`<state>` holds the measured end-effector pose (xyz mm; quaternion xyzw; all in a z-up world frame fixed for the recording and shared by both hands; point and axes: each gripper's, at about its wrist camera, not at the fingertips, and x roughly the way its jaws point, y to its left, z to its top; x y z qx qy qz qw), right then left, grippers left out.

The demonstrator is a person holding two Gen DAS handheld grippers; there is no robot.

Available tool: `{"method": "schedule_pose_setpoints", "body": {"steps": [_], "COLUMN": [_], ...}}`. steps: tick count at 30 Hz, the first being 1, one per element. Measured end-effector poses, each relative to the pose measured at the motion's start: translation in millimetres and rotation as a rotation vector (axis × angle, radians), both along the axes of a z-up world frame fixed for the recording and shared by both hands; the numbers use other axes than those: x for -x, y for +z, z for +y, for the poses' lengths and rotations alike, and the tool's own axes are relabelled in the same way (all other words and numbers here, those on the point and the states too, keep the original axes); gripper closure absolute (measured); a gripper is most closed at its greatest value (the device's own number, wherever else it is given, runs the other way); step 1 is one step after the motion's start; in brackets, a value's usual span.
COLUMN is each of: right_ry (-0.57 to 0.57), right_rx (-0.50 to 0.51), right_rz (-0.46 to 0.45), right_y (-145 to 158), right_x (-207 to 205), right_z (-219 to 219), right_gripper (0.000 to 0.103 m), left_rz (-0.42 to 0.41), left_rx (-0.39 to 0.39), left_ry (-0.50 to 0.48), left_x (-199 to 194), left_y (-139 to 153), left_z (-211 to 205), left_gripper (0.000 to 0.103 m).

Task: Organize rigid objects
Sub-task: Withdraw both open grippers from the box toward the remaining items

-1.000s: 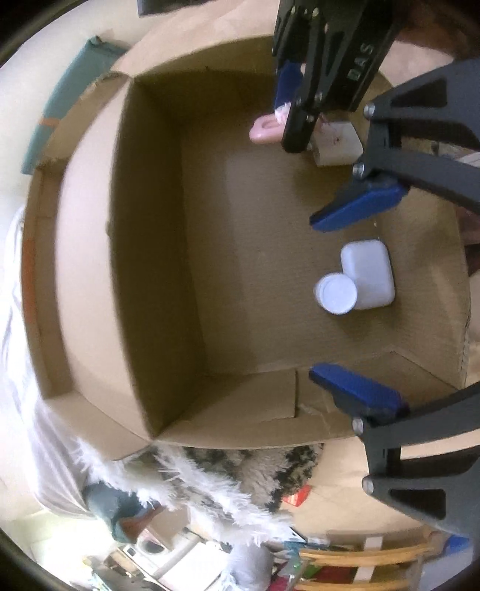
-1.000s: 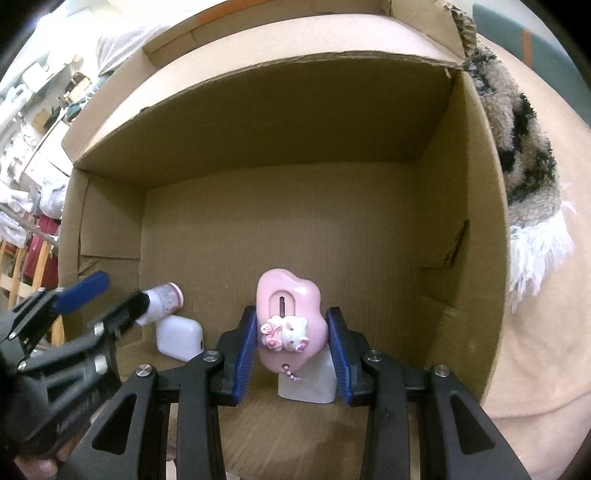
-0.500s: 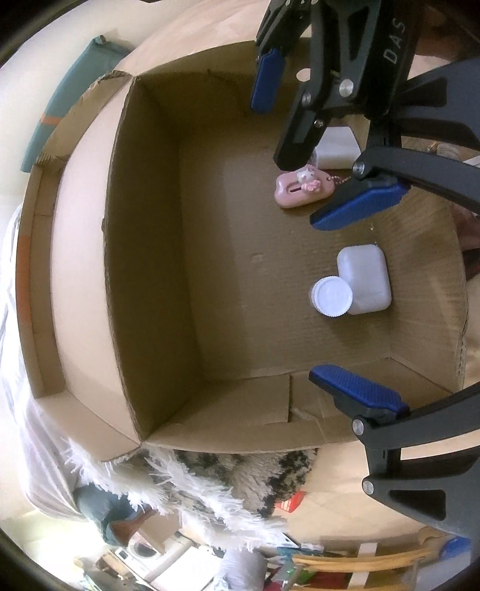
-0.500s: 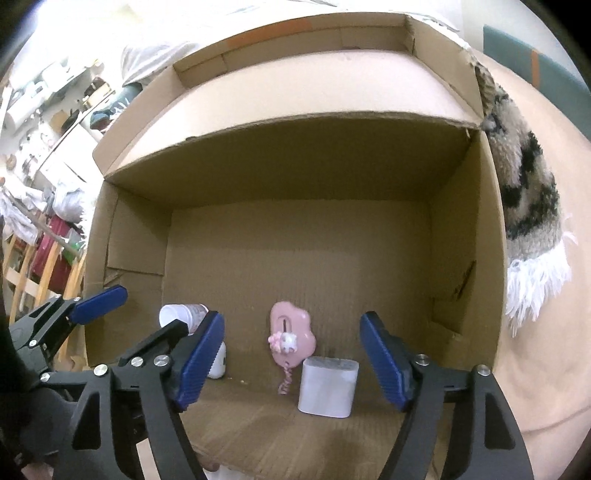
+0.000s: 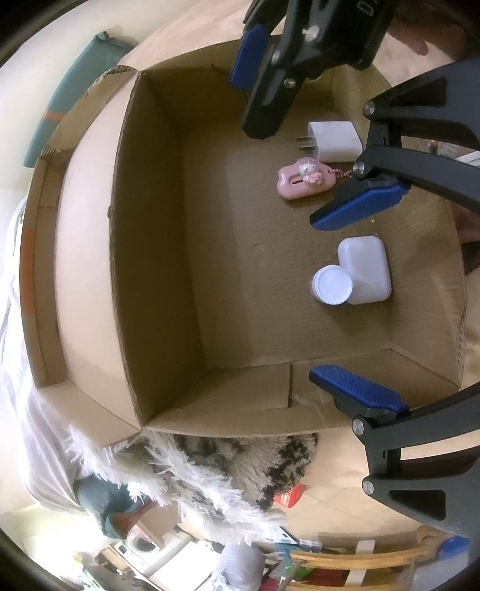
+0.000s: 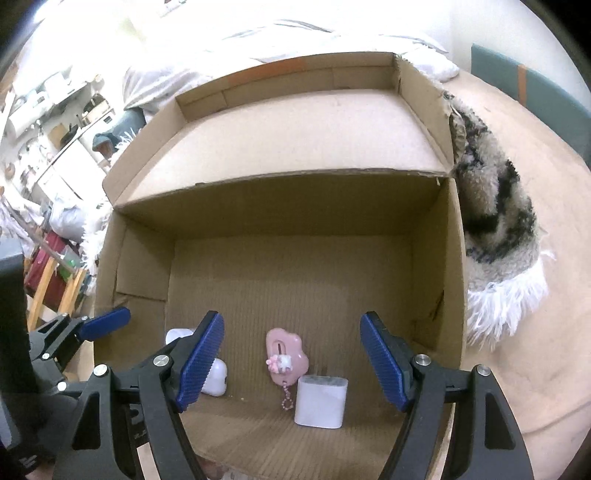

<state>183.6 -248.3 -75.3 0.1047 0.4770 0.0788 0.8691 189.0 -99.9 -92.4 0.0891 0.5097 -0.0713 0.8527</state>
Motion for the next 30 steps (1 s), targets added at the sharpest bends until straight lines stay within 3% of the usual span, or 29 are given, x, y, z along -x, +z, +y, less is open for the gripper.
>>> {"method": "schedule_pose_setpoints", "body": {"steps": [5,14,19,24,30], "right_ry": [-0.006,-0.026,-0.059,-0.062,-0.047], "right_rx": [-0.002,-0.008,-0.055,-0.037,-0.100], "right_rz": [0.002,-0.028,-0.035,-0.053,-0.024], "right_y": [2.3,14.3,23.8,33.8,32.9], "right_x": [3.9,14.1,30.9,52.6,76.2], "right_z": [0.9,-3.6,-13.9,-17.6,-18.4], "right_gripper": [0.023,0.023,0.023,0.023,0.023], "left_rz": [-0.003,-0.054,-0.022,-0.018,0.012], "left_rx": [0.022,-0.009,0.069,0.056,0.074], "left_ry": [0.023,-0.004,0.018,0.027,0.089], "left_x": [5.4,22.8,38.3,61.4,80.1], "left_y": [5.3,25.7,32.2,38.0,36.5], "left_z": [6.2,1.0,13.2,19.7,45.6], "left_gripper": [0.030,0.030,0.030,0.030,0.030]}}
